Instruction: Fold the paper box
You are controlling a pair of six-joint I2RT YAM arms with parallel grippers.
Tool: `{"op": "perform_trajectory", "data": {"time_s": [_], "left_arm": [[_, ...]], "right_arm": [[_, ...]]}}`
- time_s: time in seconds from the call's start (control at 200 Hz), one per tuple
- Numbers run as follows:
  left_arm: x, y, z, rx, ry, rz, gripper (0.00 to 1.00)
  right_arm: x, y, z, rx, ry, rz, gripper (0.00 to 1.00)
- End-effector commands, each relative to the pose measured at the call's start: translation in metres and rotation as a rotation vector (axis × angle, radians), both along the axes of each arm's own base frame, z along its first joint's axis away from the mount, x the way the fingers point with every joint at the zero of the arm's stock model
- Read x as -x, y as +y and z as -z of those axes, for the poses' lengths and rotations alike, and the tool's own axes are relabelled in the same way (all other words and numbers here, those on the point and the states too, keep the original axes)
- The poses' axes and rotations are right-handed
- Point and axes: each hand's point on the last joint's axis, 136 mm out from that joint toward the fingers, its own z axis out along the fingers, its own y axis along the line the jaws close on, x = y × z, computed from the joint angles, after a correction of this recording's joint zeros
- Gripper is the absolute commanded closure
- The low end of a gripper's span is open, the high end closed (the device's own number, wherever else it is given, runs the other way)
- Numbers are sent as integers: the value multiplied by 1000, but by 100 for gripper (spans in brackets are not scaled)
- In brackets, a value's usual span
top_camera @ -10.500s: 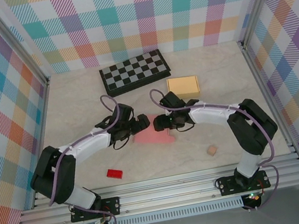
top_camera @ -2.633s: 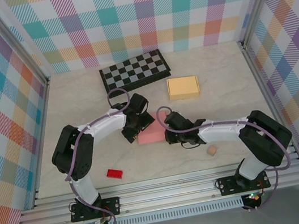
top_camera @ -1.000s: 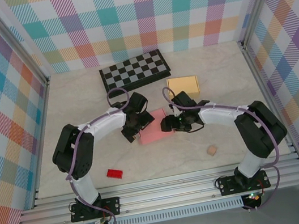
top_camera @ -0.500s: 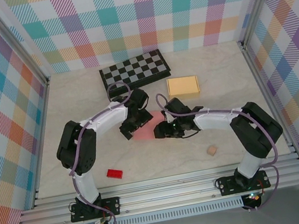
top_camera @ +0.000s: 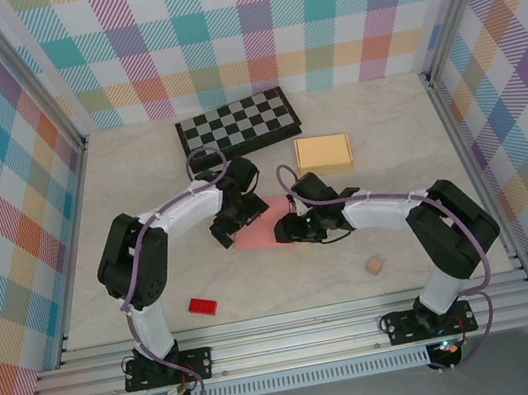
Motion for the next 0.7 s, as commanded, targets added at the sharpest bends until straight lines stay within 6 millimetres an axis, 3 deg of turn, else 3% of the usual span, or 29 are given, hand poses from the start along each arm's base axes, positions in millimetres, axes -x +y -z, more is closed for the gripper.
{"op": "perform_trajectory", "data": {"time_s": [0.0,0.345,0.695], "left_arm": [[12,1,4,29,46,-34,0],[21,8,32,-3,89,-48,3],[22,21,40,-62,89,-44,2]], "right_arm": [[0,-1,1,11,3,11,44],[2,-5,10,34,17,14,45],[6,-12,18,59,30,27,43]]}}
